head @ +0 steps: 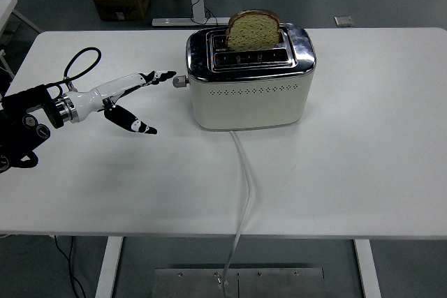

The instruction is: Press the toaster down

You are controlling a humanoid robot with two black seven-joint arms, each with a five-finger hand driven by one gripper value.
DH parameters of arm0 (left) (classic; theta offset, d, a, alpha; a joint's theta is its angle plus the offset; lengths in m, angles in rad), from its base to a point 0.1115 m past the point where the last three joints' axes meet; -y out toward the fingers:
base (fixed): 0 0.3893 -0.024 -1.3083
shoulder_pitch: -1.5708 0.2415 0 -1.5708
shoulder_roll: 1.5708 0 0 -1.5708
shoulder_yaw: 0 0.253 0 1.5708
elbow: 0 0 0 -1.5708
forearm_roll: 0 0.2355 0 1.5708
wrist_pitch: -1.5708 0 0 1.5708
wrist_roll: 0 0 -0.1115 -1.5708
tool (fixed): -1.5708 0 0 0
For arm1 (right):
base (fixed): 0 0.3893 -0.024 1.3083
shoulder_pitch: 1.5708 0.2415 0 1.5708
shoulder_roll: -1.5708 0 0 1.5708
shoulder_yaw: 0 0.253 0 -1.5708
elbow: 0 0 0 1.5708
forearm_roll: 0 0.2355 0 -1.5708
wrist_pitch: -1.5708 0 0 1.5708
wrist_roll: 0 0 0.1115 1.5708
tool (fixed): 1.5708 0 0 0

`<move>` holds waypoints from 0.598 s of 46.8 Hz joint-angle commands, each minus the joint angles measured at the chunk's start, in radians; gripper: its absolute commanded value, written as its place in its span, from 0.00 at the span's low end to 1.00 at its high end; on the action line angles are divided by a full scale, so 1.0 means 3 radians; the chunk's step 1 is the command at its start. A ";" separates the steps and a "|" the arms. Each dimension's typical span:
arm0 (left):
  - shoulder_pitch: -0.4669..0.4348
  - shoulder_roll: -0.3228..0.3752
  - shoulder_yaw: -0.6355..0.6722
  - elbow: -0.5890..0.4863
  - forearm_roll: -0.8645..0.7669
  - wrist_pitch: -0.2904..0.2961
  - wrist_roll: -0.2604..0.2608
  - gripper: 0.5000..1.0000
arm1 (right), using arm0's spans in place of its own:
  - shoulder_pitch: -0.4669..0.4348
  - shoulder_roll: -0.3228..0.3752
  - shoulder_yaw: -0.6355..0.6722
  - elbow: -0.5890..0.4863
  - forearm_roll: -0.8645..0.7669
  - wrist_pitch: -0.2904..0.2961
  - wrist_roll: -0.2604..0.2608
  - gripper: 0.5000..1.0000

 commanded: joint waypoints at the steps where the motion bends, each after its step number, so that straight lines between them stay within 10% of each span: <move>1: -0.0001 -0.0022 0.0005 0.0000 0.0005 0.0000 0.0000 1.00 | 0.0000 0.0000 0.0000 0.0001 0.0002 0.0000 0.0000 1.00; 28: 0.0035 -0.0073 0.0076 0.0000 0.0077 0.0000 0.0005 1.00 | 0.0000 0.0000 0.0000 0.0001 0.0002 0.0000 0.0000 1.00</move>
